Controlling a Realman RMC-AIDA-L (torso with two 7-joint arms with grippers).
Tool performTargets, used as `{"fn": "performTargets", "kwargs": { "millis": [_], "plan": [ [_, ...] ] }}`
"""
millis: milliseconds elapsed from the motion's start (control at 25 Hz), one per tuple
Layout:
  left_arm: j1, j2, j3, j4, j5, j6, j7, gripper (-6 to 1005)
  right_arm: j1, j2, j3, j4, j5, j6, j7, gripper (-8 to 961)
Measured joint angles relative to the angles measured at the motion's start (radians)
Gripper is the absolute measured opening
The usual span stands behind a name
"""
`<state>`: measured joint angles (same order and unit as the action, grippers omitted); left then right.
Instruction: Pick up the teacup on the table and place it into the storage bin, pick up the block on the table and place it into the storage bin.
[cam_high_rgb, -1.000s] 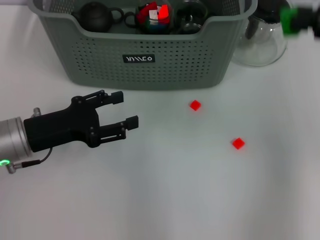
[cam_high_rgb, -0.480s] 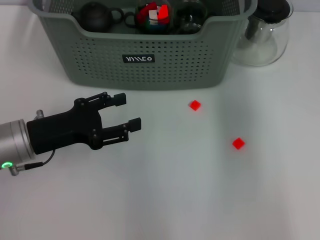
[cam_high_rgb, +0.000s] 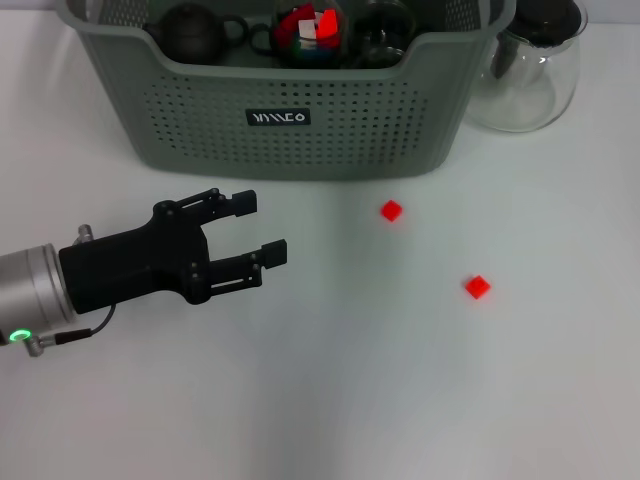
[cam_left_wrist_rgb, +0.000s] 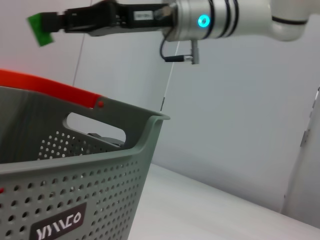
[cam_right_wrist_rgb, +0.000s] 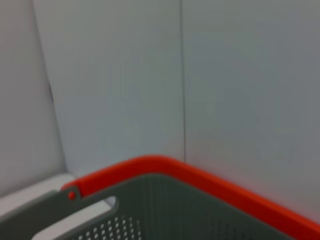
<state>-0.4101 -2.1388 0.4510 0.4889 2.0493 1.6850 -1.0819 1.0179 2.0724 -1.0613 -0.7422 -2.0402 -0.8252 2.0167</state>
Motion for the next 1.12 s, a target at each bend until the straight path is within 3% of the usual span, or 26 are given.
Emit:
{"fn": "performTargets", "kwargs": {
  "millis": [400, 520, 760, 920, 960, 1000, 1040, 1120],
  "plan": [
    [-0.006, -0.002, 0.0, -0.003, 0.0, -0.007, 0.001, 785, 0.125, 0.023, -0.03, 0.131, -0.215, 0.073, 0.083, 174],
    [-0.002, -0.004, 0.0, -0.003, 0.0, -0.006, 0.001, 784, 0.132, 0.027, -0.084, 0.129, -0.226, 0.084, 0.094, 177],
    [0.008, -0.004, -0.001, -0.003, 0.0, 0.002, 0.001, 783, 0.119, 0.026, -0.096, 0.073, -0.216, 0.054, 0.141, 296],
    [0.009, -0.004, -0.001, -0.003, -0.005, 0.006, 0.001, 782, 0.051, 0.025, -0.094, -0.074, -0.196, -0.031, 0.189, 375],
    [0.009, -0.004, -0.002, -0.003, -0.008, 0.006, 0.001, 781, 0.015, 0.026, -0.095, -0.135, -0.175, -0.05, 0.192, 395],
    [0.008, -0.004, -0.001, -0.003, -0.02, 0.006, 0.001, 781, -0.076, 0.028, -0.107, -0.257, -0.084, -0.08, 0.173, 437],
    [0.008, -0.004, -0.001, -0.003, -0.02, 0.006, 0.001, 781, -0.076, 0.028, -0.107, -0.257, -0.084, -0.08, 0.173, 479],
    [0.008, -0.004, -0.002, -0.003, -0.032, 0.006, 0.003, 780, -0.188, 0.027, -0.121, -0.366, 0.073, -0.119, 0.105, 564]
  ]
}}
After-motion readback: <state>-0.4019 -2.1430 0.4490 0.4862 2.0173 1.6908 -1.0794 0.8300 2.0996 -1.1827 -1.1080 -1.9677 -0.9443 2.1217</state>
